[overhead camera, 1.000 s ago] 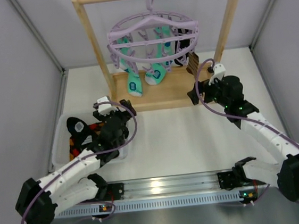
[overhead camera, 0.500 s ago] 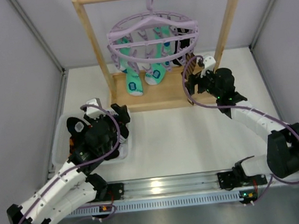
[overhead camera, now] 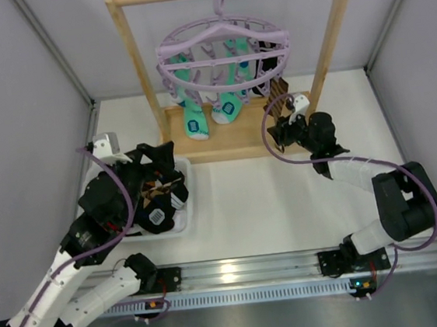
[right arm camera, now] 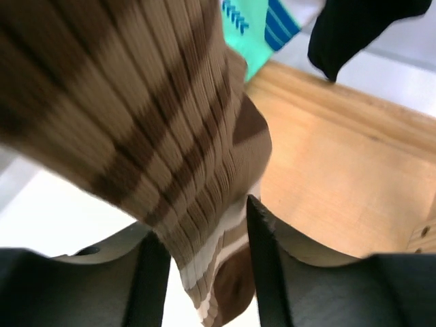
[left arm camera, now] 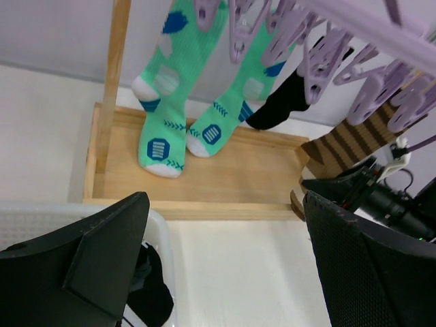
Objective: Remove the socks clipped to the hanger
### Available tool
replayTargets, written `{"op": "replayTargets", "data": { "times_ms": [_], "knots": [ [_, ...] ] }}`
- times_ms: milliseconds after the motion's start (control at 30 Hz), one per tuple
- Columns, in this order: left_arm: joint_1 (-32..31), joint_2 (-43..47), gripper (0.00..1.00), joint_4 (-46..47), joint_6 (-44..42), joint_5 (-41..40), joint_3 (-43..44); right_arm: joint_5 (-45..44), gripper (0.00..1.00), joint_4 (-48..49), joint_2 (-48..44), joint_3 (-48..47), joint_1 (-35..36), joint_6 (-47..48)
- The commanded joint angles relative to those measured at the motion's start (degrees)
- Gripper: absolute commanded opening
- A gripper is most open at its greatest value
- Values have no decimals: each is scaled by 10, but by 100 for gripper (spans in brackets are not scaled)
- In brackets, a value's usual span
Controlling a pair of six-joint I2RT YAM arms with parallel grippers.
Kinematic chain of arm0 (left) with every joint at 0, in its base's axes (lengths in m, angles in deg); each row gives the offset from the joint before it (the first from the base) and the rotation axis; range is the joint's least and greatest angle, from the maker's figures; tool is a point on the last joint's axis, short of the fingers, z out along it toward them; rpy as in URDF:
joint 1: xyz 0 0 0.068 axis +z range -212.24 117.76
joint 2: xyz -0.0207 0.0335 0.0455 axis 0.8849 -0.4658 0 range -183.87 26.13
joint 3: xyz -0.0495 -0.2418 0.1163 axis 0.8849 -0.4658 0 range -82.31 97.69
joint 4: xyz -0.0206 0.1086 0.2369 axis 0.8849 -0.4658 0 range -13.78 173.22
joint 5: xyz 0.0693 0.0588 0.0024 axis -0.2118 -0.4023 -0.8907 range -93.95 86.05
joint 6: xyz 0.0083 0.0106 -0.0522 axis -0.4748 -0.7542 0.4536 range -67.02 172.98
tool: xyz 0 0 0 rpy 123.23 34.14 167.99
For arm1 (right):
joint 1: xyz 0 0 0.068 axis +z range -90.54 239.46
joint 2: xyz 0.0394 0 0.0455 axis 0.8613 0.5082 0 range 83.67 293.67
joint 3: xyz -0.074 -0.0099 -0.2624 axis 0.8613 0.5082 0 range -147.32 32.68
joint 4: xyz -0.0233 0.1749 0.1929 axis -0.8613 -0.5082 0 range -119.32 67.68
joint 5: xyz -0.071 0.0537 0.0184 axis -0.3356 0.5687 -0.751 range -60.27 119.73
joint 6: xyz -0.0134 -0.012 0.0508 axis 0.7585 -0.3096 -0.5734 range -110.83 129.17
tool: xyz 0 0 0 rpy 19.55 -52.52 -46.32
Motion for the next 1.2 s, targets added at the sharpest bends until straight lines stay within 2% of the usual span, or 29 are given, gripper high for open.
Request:
{"op": "replayTargets", "data": {
  "times_ms": [0,133,267,533,733,833,933,1167],
  "knots": [
    [-2,3,98,-38,-51,0,65,-2,40,98,9,20,7,-20],
    [-2,-7,98,-50,-64,-6,117,-21,15,116,-6,35,22,-20],
    [-2,-43,98,-58,-54,22,168,-58,0,116,-45,54,66,-6],
    [-2,-179,98,-83,-42,123,337,-210,0,101,-116,81,208,48],
    [-5,-289,98,-131,-45,129,439,-302,0,52,-124,45,337,83],
    [-30,-333,98,-151,-63,83,473,-340,0,28,-105,17,375,99],
    [-83,-362,98,-166,-86,6,498,-370,0,16,-74,-11,431,117],
    [-161,-373,98,-167,-108,-86,506,-432,0,-32,34,-104,512,147]
  ]
}}
